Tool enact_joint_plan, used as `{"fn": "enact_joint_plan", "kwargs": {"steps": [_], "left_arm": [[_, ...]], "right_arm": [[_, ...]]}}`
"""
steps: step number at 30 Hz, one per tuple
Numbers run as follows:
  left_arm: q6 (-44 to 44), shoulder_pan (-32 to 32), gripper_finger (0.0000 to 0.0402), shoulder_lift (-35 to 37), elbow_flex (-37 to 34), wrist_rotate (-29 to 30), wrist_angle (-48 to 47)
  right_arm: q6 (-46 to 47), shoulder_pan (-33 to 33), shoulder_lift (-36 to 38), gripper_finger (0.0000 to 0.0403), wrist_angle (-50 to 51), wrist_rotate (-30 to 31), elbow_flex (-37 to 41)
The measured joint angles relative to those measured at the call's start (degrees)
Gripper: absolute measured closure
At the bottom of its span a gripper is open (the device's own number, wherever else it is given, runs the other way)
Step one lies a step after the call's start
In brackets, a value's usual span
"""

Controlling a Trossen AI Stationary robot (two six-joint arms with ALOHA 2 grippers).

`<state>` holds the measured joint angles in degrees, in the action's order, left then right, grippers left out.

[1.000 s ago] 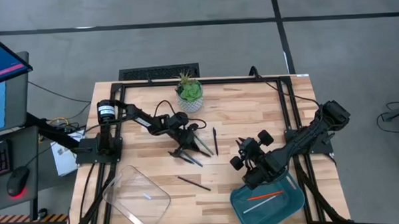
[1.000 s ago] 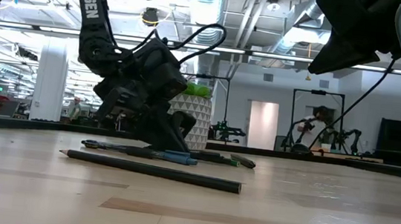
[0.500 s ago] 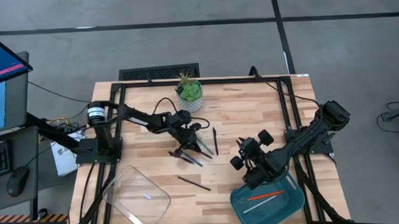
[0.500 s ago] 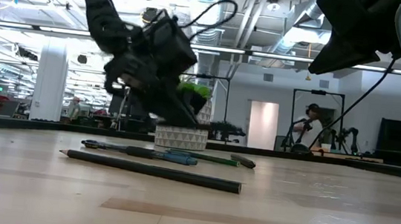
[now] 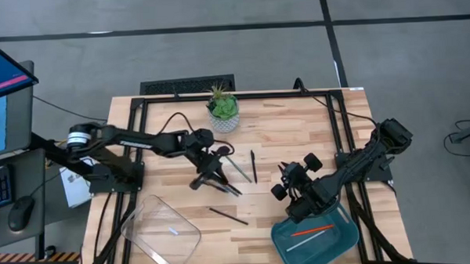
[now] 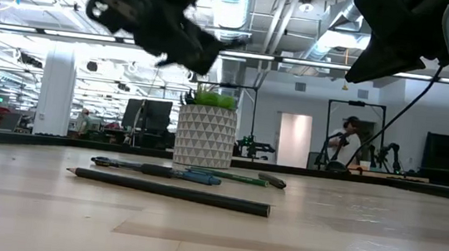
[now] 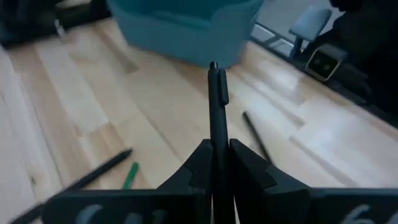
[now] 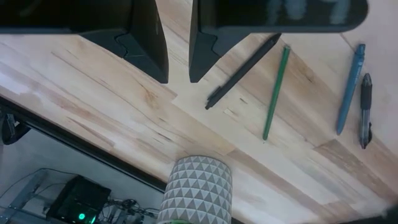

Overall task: Sort pens & pencils
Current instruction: Put the middle black pen into the transparent bin

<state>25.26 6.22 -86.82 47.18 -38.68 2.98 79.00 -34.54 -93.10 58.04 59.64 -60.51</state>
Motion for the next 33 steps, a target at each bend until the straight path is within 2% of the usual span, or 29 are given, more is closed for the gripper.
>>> {"fn": "enact_joint_plan", "kwargs": {"steps": [10, 15, 33], "left_arm": [[-0.8, -3.96, 0.0381, 8.23, 0.0, 0.31, -3.73], [-2.03, -5.88, 0.0381, 8.64, 0.02, -1.68, -6.05], [-6.41, -14.71, 0.0381, 8.87, 0.02, 0.38, -10.27]], "right_arm": [[0.01, 0.19, 0.0, 0.0316, -0.08, -0.02, 0.0], [0.02, 0.19, 0.0, 0.0316, -0.07, -0.02, 0.0], [0.04, 0.19, 0.0, 0.0316, -0.26, -0.02, 0.0]]}}
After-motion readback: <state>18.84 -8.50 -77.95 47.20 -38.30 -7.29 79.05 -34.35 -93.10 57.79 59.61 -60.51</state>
